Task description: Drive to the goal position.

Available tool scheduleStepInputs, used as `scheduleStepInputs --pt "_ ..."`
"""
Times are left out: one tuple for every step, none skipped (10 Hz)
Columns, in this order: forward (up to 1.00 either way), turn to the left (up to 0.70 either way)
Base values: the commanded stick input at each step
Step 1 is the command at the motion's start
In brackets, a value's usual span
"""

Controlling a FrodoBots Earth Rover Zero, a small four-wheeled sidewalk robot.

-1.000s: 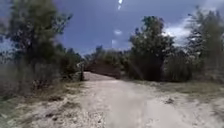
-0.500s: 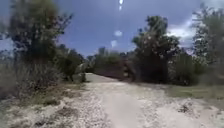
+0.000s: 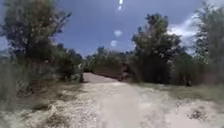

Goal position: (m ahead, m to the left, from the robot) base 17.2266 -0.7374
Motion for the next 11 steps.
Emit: scheduleStepInputs --pt "0.5 0.0" --pt "0.5 0.0" --pt "0.5 0.0" --pt "0.5 0.0" --pt "0.5 0.0" --pt "0.5 0.0" --pt "0.5 0.0" --pt "0.5 0.0" --pt "0.5 0.0" --pt "0.5 0.49" --pt "0.5 0.01"
